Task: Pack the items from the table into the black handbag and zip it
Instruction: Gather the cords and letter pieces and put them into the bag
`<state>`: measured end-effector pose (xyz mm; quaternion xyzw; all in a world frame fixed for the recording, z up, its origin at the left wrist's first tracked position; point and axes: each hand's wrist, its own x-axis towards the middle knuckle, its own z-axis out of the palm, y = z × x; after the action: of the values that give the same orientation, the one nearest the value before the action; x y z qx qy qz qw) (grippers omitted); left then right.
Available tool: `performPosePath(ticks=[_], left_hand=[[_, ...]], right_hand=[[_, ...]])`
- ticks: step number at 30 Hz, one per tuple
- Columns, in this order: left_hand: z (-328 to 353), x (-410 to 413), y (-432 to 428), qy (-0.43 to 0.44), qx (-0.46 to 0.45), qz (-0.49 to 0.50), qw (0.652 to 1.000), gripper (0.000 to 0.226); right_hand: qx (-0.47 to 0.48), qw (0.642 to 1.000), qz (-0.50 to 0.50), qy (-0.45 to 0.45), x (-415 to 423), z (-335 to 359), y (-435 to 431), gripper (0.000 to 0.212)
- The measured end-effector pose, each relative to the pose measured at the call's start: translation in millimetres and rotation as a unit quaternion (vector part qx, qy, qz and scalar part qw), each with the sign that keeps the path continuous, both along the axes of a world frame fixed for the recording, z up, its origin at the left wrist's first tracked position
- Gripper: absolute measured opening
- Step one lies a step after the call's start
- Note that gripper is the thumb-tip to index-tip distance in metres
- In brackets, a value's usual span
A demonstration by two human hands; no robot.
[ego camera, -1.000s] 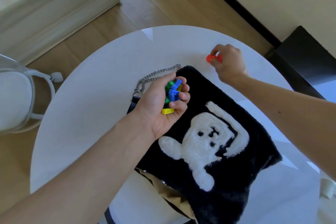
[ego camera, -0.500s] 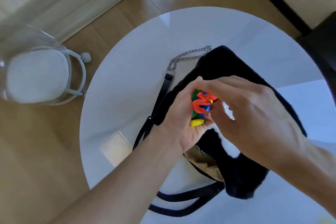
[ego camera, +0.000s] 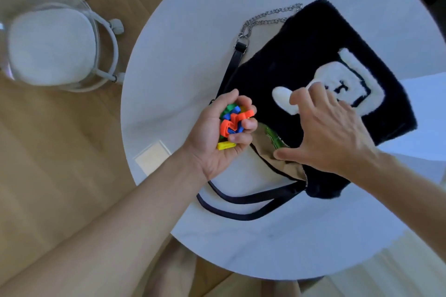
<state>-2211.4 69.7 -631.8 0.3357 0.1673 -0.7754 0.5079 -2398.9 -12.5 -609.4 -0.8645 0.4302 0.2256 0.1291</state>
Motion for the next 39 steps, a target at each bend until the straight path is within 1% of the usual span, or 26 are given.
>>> performPosePath(ticks=[1,2,3,4,5,7,8,10,11,12,13,15,17,18,20,21,23,27,29,32,34,37,39], left_hand=[[-4,-6,7,-0.016,0.031,-0.008,0.999,0.029],[-7,-12,13,-0.031,0.062,-0.02,0.997,0.03],[-10,-19,18,-0.04,0.087,-0.035,0.995,0.03],[-12,-27,21,-0.046,0.108,-0.052,0.992,0.029],[-16,-36,22,-0.052,0.125,-0.068,0.988,0.029],[-22,-51,16,-0.054,0.153,-0.082,0.983,0.029],[-24,-58,11,-0.05,0.162,-0.075,0.983,0.028],[-30,-66,3,-0.052,0.177,-0.06,0.981,0.028],[-33,-69,1,-0.059,0.185,-0.061,0.979,0.027],[-36,-70,1,-0.065,0.197,-0.063,0.976,0.026],[-39,-70,4,-0.069,0.21,-0.064,0.973,0.026],[-45,-69,10,-0.075,0.22,-0.073,0.97,0.025],[-49,-69,12,-0.073,0.212,-0.09,0.97,0.026],[-49,-70,11,-0.073,0.208,-0.095,0.971,0.027],[-47,-75,4,-0.069,0.187,-0.096,0.975,0.027],[-44,-78,-1,-0.064,0.171,-0.097,0.979,0.028],[-36,-85,-15,-0.053,0.147,-0.1,0.983,0.029],[-16,-97,-42,-0.047,0.16,-0.064,0.984,0.025],[-8,-102,-50,-0.06,0.16,-0.023,0.985,0.031],[6,-108,-53,-0.061,0.103,0.002,0.993,0.036],[12,-109,-51,-0.056,0.064,-0.006,0.996,0.039],[18,-111,-42,-0.047,0.013,-0.041,0.998,0.034],[21,-113,-33,-0.028,-0.005,-0.037,0.999,0.034]], right_hand=[[-0.001,0.999,0.008,0.033,-1,-3,2,0.069],[-0.007,1.0,-0.003,0.017,-2,-4,-2,0.052],[-0.01,0.999,-0.031,-0.02,-3,-2,-8,0.036],[-0.014,0.997,-0.062,-0.054,-6,1,-15,0.025],[-0.018,0.993,-0.082,-0.086,-8,5,-21,0.021],[-0.027,0.987,-0.072,-0.139,-7,10,-25,0.025],[-0.032,0.989,-0.042,-0.136,-5,10,-21,0.034],[-0.043,0.998,0.031,-0.046,1,0,-2,0.064],[-0.045,0.998,0.05,0.01,1,-7,6,0.071],[-0.048,0.996,0.058,0.046,-2,-15,11,0.071],[-0.053,0.995,0.057,0.057,-6,-22,12,0.064],[-0.066,0.997,0.028,0.019,-15,-29,5,0.044],[-0.048,0.997,-0.023,-0.049,-23,-27,-4,0.027],[-0.028,0.993,-0.064,-0.09,-27,-22,-9,0.022],[-0.008,0.972,-0.165,-0.168,-33,-4,-18,0.016],[-0.012,0.96,-0.198,-0.196,-36,7,-22,0.015],[-0.025,0.948,-0.223,-0.227,-41,25,-26,0.014],[-0.015,0.94,-0.248,-0.233,-43,45,-19,0.01],[-0.009,0.937,-0.263,-0.228,-43,46,-15,0.011],[-0.019,0.931,-0.286,-0.227,-46,49,-11,0.013],[-0.019,0.926,-0.297,-0.232,-48,50,-10,0.014],[-0.013,0.925,-0.294,-0.239,-50,49,-6,0.014],[-0.015,0.924,-0.294,-0.243,-53,49,-1,0.013]])
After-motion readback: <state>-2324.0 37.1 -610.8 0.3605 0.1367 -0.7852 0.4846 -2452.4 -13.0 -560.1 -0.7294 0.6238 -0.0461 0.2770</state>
